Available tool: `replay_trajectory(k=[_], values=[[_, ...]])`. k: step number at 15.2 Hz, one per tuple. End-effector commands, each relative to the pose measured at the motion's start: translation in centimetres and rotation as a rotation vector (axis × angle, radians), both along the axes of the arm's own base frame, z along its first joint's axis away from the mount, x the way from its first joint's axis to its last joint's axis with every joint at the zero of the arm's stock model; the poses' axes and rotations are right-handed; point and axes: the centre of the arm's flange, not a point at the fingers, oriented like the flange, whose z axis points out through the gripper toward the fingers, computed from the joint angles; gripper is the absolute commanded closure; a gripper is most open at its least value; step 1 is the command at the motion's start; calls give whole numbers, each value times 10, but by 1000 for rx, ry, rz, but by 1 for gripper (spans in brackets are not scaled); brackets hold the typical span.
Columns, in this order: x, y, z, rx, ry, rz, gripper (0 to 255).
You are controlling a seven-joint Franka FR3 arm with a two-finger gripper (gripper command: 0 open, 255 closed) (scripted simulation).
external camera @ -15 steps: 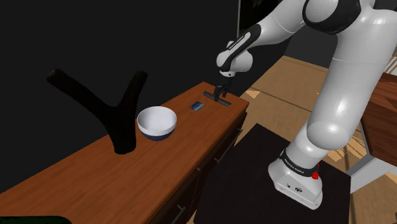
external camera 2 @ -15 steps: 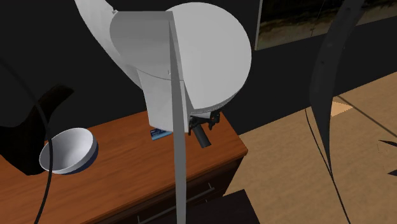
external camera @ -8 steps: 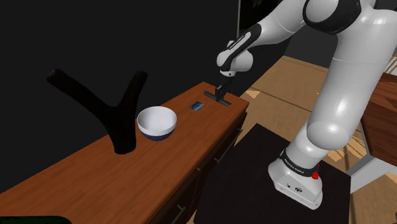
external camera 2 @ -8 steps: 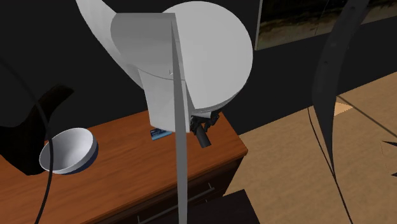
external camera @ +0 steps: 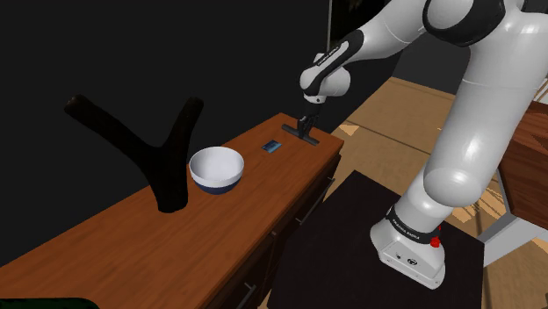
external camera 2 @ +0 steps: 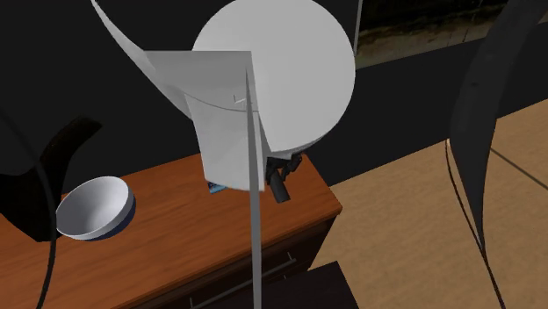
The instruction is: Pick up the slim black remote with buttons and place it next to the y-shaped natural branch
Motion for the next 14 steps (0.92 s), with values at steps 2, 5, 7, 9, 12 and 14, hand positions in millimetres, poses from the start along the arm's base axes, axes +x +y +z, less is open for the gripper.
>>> replay_trajectory(k=[2,5,7,9,12,14], values=[[0,0,15,0,1,0,255],[0,0,30,0,1,0,255],[0,0,41,0,1,0,255],[0,0,52,0,1,0,255],[0,0,67,0,1,0,255],[0,0,78,0,1,0,255]])
